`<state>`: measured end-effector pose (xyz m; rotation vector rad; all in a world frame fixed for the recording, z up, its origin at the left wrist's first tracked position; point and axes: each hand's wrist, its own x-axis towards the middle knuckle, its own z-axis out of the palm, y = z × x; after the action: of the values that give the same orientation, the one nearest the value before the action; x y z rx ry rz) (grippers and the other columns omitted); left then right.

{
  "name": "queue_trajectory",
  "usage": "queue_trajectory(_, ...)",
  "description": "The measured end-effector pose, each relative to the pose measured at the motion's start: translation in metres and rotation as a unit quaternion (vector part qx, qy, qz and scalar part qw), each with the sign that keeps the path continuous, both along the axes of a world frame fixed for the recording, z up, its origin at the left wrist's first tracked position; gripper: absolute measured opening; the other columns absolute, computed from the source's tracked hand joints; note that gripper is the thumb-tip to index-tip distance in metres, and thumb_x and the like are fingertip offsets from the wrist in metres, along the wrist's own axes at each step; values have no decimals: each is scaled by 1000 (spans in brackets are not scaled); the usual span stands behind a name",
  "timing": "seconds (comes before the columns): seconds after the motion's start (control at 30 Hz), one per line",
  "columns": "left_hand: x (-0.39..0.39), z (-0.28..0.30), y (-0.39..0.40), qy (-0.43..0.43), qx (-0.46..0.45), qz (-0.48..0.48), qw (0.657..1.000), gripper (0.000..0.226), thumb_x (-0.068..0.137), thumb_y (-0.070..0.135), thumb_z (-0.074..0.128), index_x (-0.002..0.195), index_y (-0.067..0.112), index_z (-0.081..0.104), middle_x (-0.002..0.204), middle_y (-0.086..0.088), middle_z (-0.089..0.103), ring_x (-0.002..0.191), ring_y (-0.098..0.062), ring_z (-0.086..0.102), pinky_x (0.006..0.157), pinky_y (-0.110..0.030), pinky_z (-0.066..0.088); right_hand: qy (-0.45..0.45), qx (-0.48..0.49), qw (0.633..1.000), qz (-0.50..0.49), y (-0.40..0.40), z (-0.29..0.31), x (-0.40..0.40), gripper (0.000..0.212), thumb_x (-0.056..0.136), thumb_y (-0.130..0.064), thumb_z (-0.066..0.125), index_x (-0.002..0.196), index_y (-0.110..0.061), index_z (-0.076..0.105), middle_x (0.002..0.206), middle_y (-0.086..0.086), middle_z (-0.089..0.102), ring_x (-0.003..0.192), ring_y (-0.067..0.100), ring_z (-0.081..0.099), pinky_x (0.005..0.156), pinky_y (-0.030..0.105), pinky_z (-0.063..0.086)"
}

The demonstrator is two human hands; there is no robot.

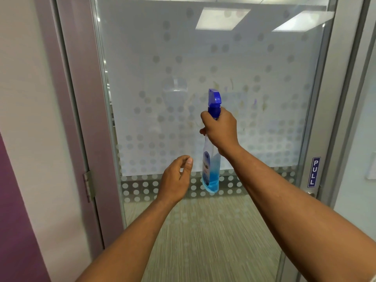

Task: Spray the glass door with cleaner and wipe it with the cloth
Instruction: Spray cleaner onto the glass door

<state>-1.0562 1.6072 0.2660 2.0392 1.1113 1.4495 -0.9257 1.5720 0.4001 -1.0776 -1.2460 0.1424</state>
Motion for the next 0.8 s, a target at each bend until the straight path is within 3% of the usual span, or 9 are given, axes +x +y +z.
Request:
queue_trajectory(0.1,2,-2,3,6,8,-6,1000,63,96,63,32,136,22,59,131,5,65,117,-7,58,86,-12,43,-19,10,1000,15,-1,1,2,7,93,-22,60,92,-17,57,85,12,66,73,23,70,53,11,49)
queue_trajectory(0.17,4,-3,5,8,11,-7,1000,62,96,64,32,136,24,59,131,6,65,115,-5,58,85,-10,43,-26,2,1000,16,-2,3,3,10,93,-23,61,94,-13,58,87,13,66,73,24,71,54,13,50)
queue_trajectory(0.3,6,-2,6,14,9,-5,1000,69,92,71,29,137,27,57,133,7,63,113,-4,57,86,-16,45,-10,-11,1000,-12,-3,4,4,17,94,-23,59,78,-23,51,72,2,60,70,18,71,58,20,50)
queue_trajectory(0.43,11,1,5,16,14,-2,1000,69,92,71,29,138,27,56,135,7,63,118,-6,58,95,-27,52,-6,6,1000,2,-6,3,9,7,93,-22,60,94,-16,57,84,9,65,73,23,71,52,9,47)
queue_trajectory(0.53,13,3,4,16,23,-14,1000,70,92,71,29,138,26,56,135,6,63,119,-7,58,98,-31,54,9,21,1000,9,-9,6,17,12,93,-21,61,101,-14,57,92,13,66,76,28,70,53,11,49)
queue_trajectory(0.63,16,4,5,18,28,-26,999,66,94,69,32,139,26,55,135,7,62,119,-4,57,96,-25,52,44,36,998,-7,-12,17,34,16,92,-22,63,99,-8,59,84,10,64,69,25,71,56,19,54)
queue_trajectory(0.8,23,6,4,21,43,-41,998,58,98,63,36,139,27,56,133,9,62,115,1,55,86,-10,44,100,21,993,-59,-16,47,77,19,85,-23,63,88,-4,60,71,2,58,54,18,71,65,46,60)
